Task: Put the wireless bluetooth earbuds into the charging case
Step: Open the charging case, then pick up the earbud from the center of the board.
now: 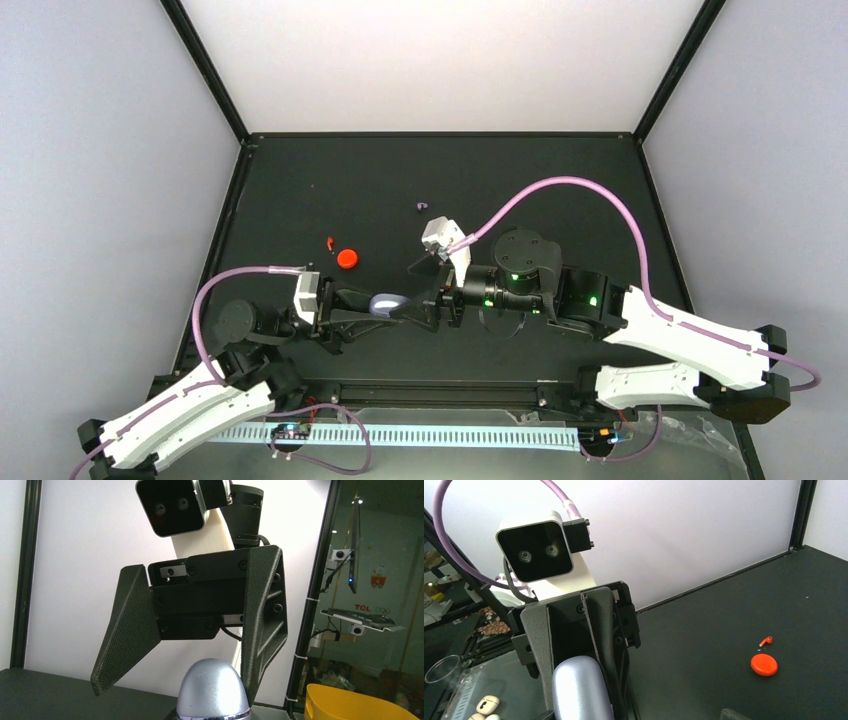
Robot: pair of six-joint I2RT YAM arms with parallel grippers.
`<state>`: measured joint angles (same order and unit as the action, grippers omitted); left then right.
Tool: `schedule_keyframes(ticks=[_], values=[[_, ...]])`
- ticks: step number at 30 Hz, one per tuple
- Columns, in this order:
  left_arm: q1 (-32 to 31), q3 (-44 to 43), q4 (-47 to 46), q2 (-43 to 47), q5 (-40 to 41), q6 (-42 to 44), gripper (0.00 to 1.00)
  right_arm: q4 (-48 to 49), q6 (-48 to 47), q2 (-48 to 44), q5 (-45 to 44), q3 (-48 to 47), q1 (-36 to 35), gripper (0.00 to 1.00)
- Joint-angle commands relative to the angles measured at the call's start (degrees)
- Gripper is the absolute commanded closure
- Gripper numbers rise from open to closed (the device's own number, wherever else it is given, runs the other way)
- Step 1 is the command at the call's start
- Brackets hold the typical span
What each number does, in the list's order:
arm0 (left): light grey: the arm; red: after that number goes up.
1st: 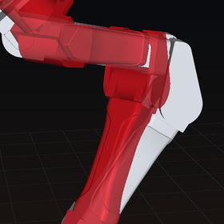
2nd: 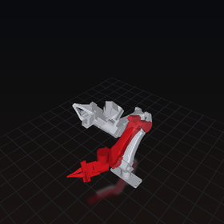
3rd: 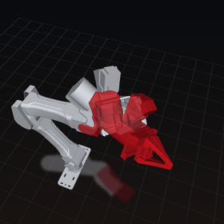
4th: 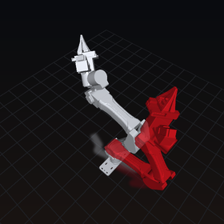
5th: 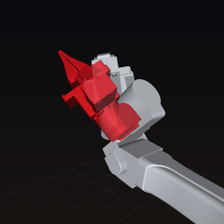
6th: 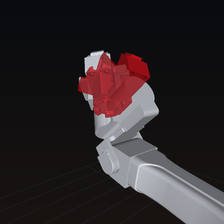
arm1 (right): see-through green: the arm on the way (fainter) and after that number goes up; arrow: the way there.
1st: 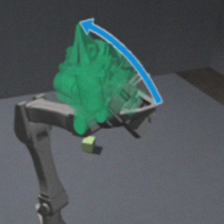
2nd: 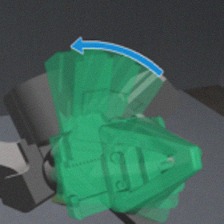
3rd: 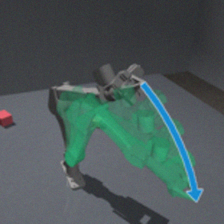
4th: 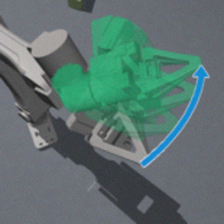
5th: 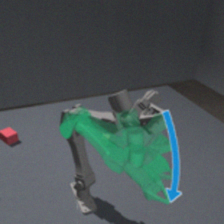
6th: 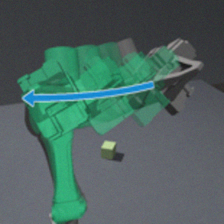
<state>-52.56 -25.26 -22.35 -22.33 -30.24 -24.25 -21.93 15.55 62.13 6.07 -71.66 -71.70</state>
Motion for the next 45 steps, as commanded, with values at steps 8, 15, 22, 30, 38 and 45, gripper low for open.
schedule_keyframes(ticks=[8,15,22,30,38,45], values=[[0.0,-2.36,-1.85,-0.01,-3.86,-0.71,0.98,-1.37,1.0,-0.8,-11.63,-1.21,0.09,0.19],[-0.01,-2.01,-1.36,0.34,-3.62,-0.64,0.98,-1.17,1.72,-1.61,-12.69,-1.12,0.09,0.19],[0.0,-1.99,-0.66,0.57,-3.11,-0.53,0.98,-0.97,2.29,-3.43,-12.01,-0.92,0.07,0.19],[0.0,-1.69,3.52,3.86,-0.35,-0.03,0.98,2.28,2.5,-10.94,-13.62,4.95,0.26,0.14],[0.0,-0.93,11.36,11.76,2.49,-0.61,0.98,3.04,10.56,-14.62,-13.42,19.56,11.68,0.13],[0.0,0.64,13.05,14.91,3.34,-1.09,0.99,14.99,12.77,-13.3,-23.05,39.1,17.05,0.13]])
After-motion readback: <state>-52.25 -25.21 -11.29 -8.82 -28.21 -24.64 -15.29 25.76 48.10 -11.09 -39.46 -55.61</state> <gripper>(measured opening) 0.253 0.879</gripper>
